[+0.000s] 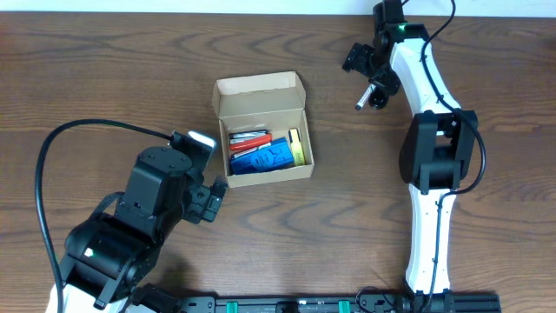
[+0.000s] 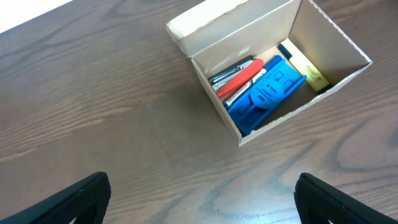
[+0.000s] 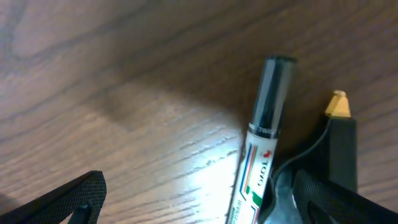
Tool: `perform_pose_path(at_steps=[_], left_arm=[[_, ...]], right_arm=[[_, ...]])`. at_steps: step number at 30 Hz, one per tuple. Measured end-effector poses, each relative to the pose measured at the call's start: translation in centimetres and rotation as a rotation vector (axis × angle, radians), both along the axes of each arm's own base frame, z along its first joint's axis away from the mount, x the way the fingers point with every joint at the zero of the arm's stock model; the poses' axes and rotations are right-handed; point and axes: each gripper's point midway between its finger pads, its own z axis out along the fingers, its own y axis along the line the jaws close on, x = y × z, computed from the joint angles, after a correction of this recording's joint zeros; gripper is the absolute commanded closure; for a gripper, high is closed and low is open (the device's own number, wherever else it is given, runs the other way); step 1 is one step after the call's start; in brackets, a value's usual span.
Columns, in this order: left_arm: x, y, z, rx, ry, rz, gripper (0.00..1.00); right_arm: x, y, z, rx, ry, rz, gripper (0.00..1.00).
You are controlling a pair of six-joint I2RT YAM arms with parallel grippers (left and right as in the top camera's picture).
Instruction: Pack container
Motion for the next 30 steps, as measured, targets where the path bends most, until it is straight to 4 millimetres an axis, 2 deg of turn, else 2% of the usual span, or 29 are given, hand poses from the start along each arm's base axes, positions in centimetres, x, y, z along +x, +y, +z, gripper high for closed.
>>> perform_pose_path(at_steps=[11,14,18,24,27,30], left_arm=[[0.0,0.0,0.0,0.0,0.0,0.0,0.05],[0.0,0.0,0.0,0.0,0.0,0.0,0.05],[0.0,0.0,0.0,0.0,0.0,0.0,0.05],[0.0,0.0,0.0,0.0,0.0,0.0,0.05],[0.0,0.0,0.0,0.0,0.0,0.0,0.05],[0.0,0.0,0.0,0.0,0.0,0.0,0.05]], right_arm=[[0.0,0.1,0.0,0.007,-0.009,0.008,0.01],[0.4,0.6,0.1,0.03,-0.029,0.015,0.01],[-0.5,1.4,-1.2,0.056,0.012,0.029,0.01],[-0.7,2.3,-1.2,0.072,0.016,0.046,0.01],[-0.7,2.4,-1.2,0.073,0.018,0.047,0.05],[-0.9,2.4,-1.2,0.074,0.026,0.047,0.16]])
